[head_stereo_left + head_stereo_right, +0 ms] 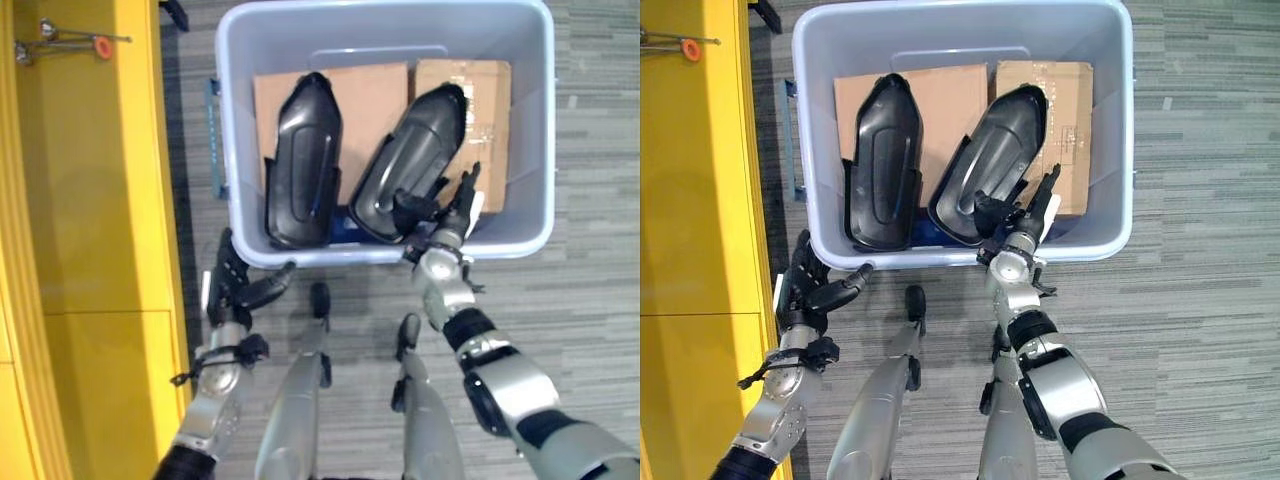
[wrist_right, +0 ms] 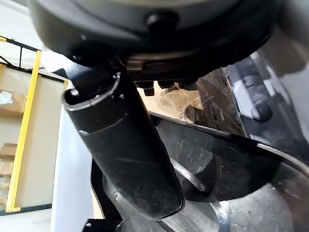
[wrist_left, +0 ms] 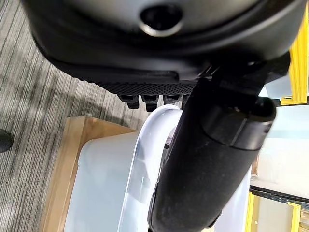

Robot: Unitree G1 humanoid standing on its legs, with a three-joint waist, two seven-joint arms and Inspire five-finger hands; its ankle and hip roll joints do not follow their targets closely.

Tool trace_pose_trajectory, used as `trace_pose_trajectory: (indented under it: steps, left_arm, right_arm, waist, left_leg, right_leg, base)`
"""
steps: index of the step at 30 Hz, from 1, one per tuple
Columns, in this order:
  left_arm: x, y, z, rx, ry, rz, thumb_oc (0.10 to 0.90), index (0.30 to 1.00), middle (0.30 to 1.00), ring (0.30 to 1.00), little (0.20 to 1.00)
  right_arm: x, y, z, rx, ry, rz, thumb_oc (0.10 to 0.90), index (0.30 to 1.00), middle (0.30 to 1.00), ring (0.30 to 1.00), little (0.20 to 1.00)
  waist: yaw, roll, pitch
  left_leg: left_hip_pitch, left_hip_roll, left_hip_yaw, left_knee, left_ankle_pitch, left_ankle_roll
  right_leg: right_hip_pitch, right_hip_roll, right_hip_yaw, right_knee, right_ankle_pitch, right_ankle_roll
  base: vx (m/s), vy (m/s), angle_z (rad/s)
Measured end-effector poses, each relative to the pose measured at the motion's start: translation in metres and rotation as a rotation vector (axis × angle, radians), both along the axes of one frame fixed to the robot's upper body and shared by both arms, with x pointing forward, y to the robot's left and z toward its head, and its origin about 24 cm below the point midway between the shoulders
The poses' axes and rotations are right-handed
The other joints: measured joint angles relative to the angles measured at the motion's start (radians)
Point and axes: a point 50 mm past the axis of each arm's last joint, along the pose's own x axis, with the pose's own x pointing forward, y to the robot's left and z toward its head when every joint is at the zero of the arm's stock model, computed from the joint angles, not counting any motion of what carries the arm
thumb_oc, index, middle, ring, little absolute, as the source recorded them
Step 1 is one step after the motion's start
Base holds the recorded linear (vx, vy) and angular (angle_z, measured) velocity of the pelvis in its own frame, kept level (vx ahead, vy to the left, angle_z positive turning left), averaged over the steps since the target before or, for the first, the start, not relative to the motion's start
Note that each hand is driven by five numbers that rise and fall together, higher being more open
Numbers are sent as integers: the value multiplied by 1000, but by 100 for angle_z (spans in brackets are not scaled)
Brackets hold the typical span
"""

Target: Move parts from the plastic box to the shelf.

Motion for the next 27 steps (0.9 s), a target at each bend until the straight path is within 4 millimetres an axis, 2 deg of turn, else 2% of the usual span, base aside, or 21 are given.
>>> trace_pose_trajectory:
  steps: [1, 2, 3, 7, 10, 15, 18, 20, 21, 23, 27]
  left_arm:
    - [0, -1, -1, 1, 4, -5, 900, 1000, 1000, 1000, 1000]
    - [0, -2, -4, 5, 20, -13, 900, 1000, 1000, 1000, 1000]
    - [0, -3, -4, 6, 23, -18, 900, 1000, 1000, 1000, 1000]
    - [1, -7, -5, 5, 35, -38, 900, 1000, 1000, 1000, 1000]
    - [1, -8, -7, 7, 44, -43, 900, 1000, 1000, 1000, 1000]
    - [1, -8, -9, 8, 58, -47, 900, 1000, 1000, 1000, 1000]
    - [1, -8, -10, 10, 63, -46, 900, 1000, 1000, 1000, 1000]
    - [1, -9, -11, 11, 72, -48, 900, 1000, 1000, 1000, 1000]
    - [2, -10, -13, 9, 80, -50, 900, 1000, 1000, 1000, 1000]
    - [3, -11, -17, 13, 109, -53, 900, 1000, 1000, 1000, 1000]
    - [4, -10, -26, 0, 164, -50, 900, 1000, 1000, 1000, 1000]
  right_arm:
    - [1, -2, -2, -7, 12, -2, 900, 1000, 1000, 1000, 1000]
    - [1, -5, -7, -21, 38, -1, 576, 547, 547, 547, 547]
    - [1, -7, -8, -27, 46, -2, 400, 300, 300, 300, 300]
    - [1, -19, -13, -36, 75, -30, 400, 300, 300, 300, 300]
    - [0, -35, -14, -39, 79, -65, 400, 300, 300, 300, 300]
    - [-1, -41, -15, -45, 88, -77, 400, 300, 300, 300, 300]
    - [-2, -58, -14, -43, 101, -118, 400, 300, 300, 300, 300]
    - [-2, -66, -16, -41, 120, -131, 400, 300, 300, 300, 300]
    - [-3, -70, -18, -41, 135, -134, 400, 300, 300, 300, 300]
    - [-4, -71, -26, -14, 177, -113, 400, 300, 300, 300, 300]
    - [-7, -60, -40, 46, 230, -71, 400, 300, 300, 300, 300]
  waist:
    - [2, 1, -4]
    - [3, 1, -16]
    - [5, 4, -20]
    - [10, 10, -36]
    - [9, 12, -42]
    - [9, 20, -50]
    - [12, 23, -50]
    - [20, 26, -51]
    - [24, 30, -51]
    - [26, 35, -50]
    - [28, 38, -49]
  left_leg:
    - [0, -1, -1, 0, 0, 0]
    - [-1, -5, -5, -1, 0, 0]
    - [-1, -8, -7, -2, 0, 0]
    - [-4, -15, -12, -2, 0, 0]
    - [-5, -18, -11, -2, 0, 0]
    - [-5, -19, -11, -2, 0, 0]
    - [1, -19, -9, -2, 5, -6]
    - [9, -18, -9, -2, 4, -5]
    - [18, -18, -10, -2, 16, 11]
    - [46, -16, -11, -3, 13, 13]
    - [93, -11, -14, -5, 12, 14]
  right_leg:
    - [1, -2, -3, -1, 0, 0]
    - [1, -5, -7, -1, 0, 0]
    - [0, -8, -9, -2, -1, 1]
    - [0, -14, -17, -2, -1, 2]
    - [-2, -18, -17, 1, -1, 2]
    - [-1, -19, -17, 3, -1, 1]
    - [6, -18, -17, -2, 1, 4]
    - [16, -17, -18, -7, 2, 6]
    - [29, -16, -20, -14, 6, 13]
    - [65, -12, -24, -30, 9, 18]
    - [120, -5, -26, -48, 8, 18]
  base:
    - [26, 8, 6]
    - [19, 10, 8]
    - [27, 13, 9]
    - [12, 14, 5]
    - [0, 0, 0]
    - [0, 0, 0]
    - [0, 0, 0]
    - [0, 0, 0]
    - [0, 0, 0]
    - [3, 2, 5]
    - [-4, 1, 1]
